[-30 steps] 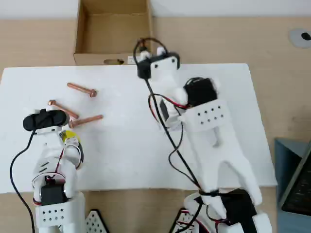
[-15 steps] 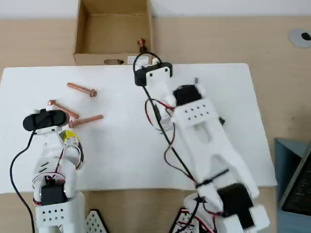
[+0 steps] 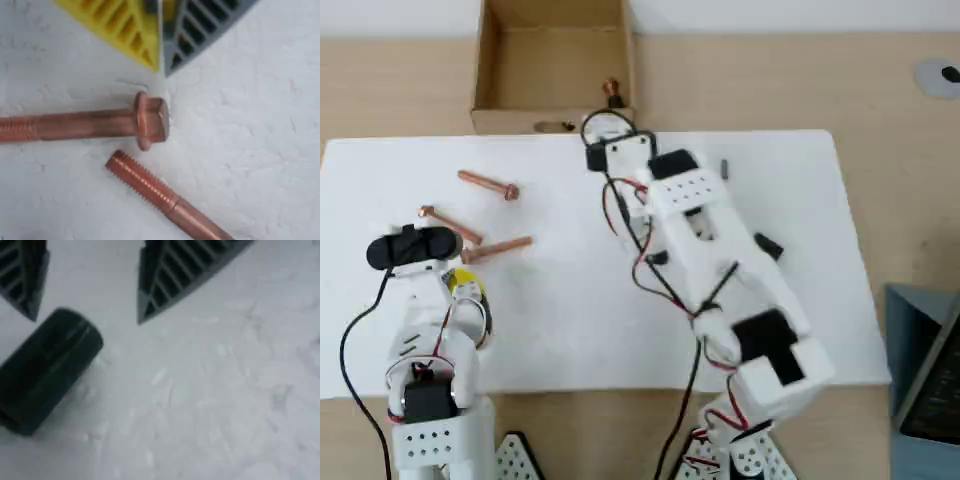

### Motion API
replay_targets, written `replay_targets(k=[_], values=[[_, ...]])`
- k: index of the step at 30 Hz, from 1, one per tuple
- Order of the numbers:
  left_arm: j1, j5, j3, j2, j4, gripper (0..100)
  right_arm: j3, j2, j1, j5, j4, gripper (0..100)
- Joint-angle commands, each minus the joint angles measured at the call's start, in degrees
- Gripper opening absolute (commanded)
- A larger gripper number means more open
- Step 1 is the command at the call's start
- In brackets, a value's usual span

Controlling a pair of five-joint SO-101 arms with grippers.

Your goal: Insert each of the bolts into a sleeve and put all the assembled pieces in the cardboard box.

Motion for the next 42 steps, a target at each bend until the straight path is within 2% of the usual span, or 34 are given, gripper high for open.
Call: replay_targets(k=[1, 12, 21, 31, 38, 42], values=[[-0.6, 0.4, 0.7, -0.6, 0.1, 0, -4.5, 2.3, 0.0, -0.4, -0.7, 15.3], [-0.6, 0.4, 0.7, -0.6, 0.1, 0, -8.5, 8.9, 4.0, -0.4, -0.7, 15.3], [-0.6, 0.4, 0.7, -0.6, 0.1, 0, -8.0, 9.5, 3.7, -0.4, -0.8, 15.0], [-0.6, 0.4, 0.7, -0.6, 0.1, 0, -7.7, 16.5, 3.7, -0.4, -0.4, 14.7], [-0.6, 0.4, 0.7, -0.6, 0.1, 0, -8.4, 16.6, 3.7, -0.7, -0.3, 1.6], [-0.6, 0.4, 0.7, -0.6, 0.1, 0, -10.6, 16.6, 3.7, -0.5, 1.6, 1.0]])
